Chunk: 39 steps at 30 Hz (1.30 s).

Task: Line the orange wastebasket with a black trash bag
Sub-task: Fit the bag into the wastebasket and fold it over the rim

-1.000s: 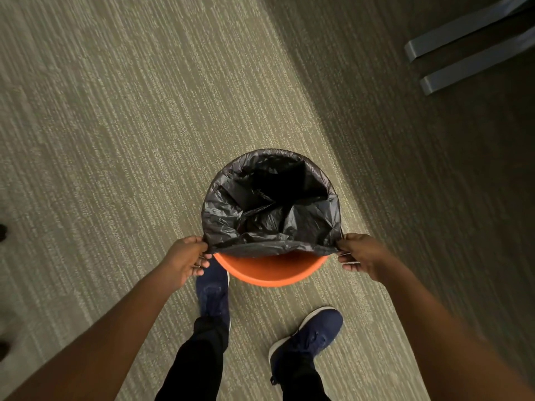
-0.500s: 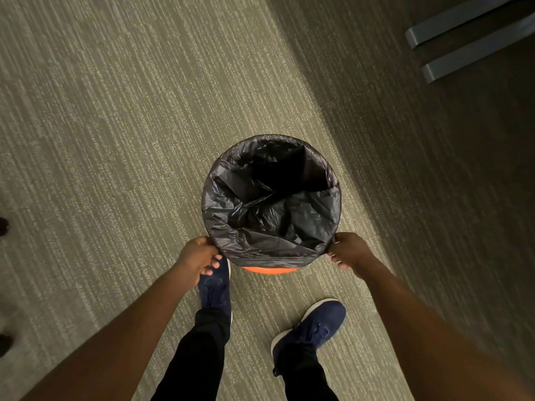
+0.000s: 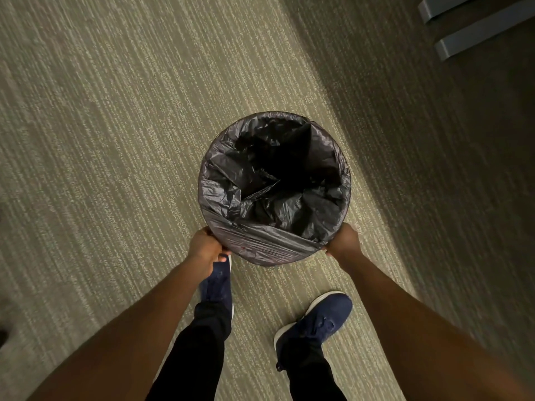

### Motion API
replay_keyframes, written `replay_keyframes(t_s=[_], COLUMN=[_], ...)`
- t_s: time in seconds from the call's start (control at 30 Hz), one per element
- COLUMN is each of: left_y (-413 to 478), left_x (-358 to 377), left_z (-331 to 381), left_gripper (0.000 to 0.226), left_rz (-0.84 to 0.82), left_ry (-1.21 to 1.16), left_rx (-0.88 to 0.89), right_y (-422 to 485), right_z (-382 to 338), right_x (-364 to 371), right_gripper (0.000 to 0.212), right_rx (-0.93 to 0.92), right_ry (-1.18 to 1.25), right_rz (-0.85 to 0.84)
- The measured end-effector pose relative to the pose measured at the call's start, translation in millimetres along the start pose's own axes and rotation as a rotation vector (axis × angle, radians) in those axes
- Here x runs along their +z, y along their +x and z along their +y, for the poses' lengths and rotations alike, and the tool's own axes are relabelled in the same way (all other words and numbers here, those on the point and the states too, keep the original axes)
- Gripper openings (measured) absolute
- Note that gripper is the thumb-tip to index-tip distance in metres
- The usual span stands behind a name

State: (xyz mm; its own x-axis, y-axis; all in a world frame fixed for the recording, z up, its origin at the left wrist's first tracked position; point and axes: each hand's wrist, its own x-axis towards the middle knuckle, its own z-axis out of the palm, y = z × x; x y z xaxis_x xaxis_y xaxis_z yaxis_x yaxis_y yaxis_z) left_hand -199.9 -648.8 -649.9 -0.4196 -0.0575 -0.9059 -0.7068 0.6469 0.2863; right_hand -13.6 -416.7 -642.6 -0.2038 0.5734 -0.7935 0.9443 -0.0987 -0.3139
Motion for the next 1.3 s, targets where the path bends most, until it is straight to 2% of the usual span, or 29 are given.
replay_keyframes(t_s=[0.07, 0.17, 0.23, 0.3, 0.43, 0.57, 0.77, 0.9, 1.1, 1.3], left_y=[-4.9, -20.8, -33.9, -44.7, -55.1, -51.5, -42.8, -38.6, -34.4, -26.2], left_x=[1.1, -8.1, -21.0, -33.9, -43.5, -41.2, -54.2, -43.3, -29.7, -13.6], left_z=[2.8, 2.6, -2.9, -8.6, -13.5, -6.4, -2.4, -1.0, -2.4, -4.5], left_gripper=[0.022, 0.029, 0.025, 0.018, 0.006, 0.01, 0.01, 0.013, 0.007, 0.02], left_rz=[-0.052, -0.206, -0.341, -0.454, -0.534, -0.462, -0.506, -0.41, -0.352, -0.296], left_ry=[-0.163, -0.502, -0.652, -0.649, -0.426, -0.187, -0.1, -0.017, -0.002, 0.005], left_rx=[-0.048, -0.133, -0.128, -0.091, -0.02, 0.098, 0.146, 0.177, 0.169, 0.137], right_y=[-1.8, -14.7, -27.0, -39.3, -55.8, -59.1, -47.0, -38.4, -31.6, -35.8], right_z=[-1.1, -1.0, 4.8, 14.8, 26.8, 16.8, 13.1, 13.6, 9.6, 5.3], right_x=[2.2, -0.1, -5.2, -11.0, -15.8, -11.3, -17.7, -22.8, -28.4, -22.1], right_gripper=[0.011, 0.022, 0.029, 0.035, 0.031, 0.042, 0.032, 0.034, 0.036, 0.052], right_rx=[0.087, 0.288, 0.312, 0.258, 0.117, -0.011, -0.059, -0.095, -0.114, -0.047], right_ry=[0.23, 0.735, 0.974, 1.061, 0.977, 0.621, 0.402, 0.3, 0.292, 0.411], right_rz=[-0.042, -0.128, -0.232, -0.34, -0.4, -0.43, -0.564, -0.612, -0.686, -0.768])
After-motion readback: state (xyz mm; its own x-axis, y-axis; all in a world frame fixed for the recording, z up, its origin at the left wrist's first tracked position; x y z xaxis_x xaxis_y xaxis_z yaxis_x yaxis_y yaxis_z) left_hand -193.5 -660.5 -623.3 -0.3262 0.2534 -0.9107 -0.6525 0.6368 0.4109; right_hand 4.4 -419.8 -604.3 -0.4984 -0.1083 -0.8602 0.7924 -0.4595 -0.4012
